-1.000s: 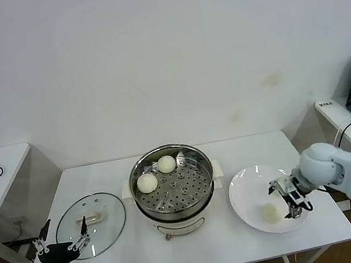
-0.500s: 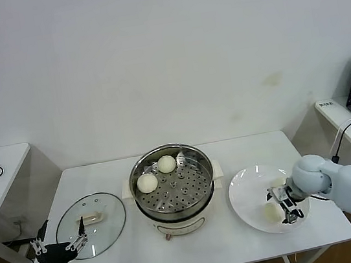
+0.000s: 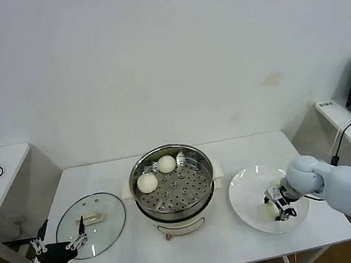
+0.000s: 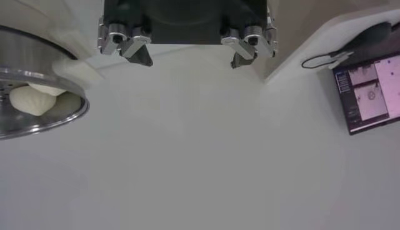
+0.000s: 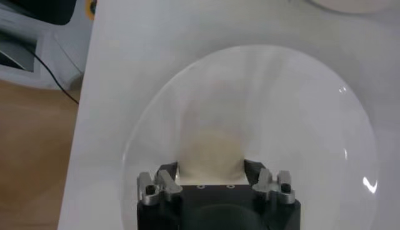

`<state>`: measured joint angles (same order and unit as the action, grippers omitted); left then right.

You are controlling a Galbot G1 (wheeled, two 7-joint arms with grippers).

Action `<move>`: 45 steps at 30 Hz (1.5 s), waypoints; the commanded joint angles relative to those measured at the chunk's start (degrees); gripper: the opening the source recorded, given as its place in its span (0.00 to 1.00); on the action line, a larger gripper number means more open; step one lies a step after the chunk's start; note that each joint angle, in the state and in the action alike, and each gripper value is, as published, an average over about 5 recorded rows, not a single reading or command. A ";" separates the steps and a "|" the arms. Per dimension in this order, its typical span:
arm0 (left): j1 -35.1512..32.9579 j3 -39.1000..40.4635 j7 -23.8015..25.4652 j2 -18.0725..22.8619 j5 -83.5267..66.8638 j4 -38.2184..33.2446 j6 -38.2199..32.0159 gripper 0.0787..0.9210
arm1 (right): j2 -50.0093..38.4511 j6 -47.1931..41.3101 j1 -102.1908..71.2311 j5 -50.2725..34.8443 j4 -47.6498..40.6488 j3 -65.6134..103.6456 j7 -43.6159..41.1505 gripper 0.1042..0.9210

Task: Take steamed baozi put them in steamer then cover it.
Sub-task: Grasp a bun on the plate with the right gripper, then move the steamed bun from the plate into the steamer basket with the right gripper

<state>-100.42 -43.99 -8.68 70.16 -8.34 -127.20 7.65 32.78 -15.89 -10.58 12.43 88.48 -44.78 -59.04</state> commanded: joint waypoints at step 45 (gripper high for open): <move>0.08 -1.84 0.08 -0.47 -0.74 -0.88 -0.03 0.88 | 36.64 8.85 41.67 -26.18 -6.09 -25.33 4.40 0.64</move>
<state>-100.33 -45.64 -8.62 69.70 -9.07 -128.11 7.62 54.72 -14.66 31.33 -11.66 85.22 -64.29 -58.50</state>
